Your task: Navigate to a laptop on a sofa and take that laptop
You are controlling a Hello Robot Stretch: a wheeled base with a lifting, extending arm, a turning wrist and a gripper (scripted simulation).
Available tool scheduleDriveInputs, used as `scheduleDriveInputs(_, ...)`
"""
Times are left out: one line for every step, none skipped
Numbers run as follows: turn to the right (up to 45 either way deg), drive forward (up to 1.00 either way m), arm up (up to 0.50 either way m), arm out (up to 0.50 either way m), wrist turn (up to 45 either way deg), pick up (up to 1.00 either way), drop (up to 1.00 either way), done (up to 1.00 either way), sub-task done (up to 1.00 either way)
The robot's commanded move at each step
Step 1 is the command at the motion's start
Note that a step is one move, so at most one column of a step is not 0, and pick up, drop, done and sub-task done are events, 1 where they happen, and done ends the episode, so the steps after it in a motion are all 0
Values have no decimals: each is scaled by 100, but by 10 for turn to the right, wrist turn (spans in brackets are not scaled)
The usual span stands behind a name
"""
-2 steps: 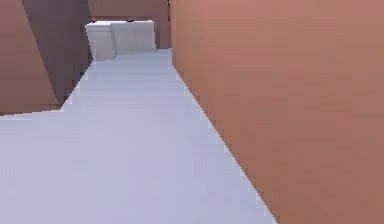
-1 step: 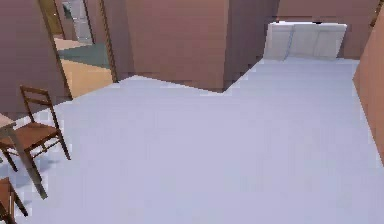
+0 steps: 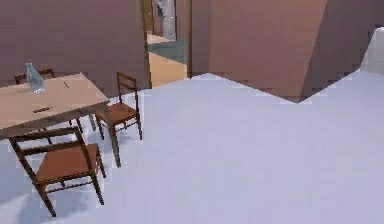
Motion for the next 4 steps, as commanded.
scheduleDriveInputs(0, 15, 0, 0, 0, 0, 0, 0, 0)
scheduleDriveInputs(-60, 0, 0, 0, 0, 0, 0, 0, 0)
scheduleDriveInputs(0, 100, 0, 0, 0, 0, 0, 0, 0)
scheduleDriveInputs(0, 100, 0, 0, 0, 0, 0, 0, 0)
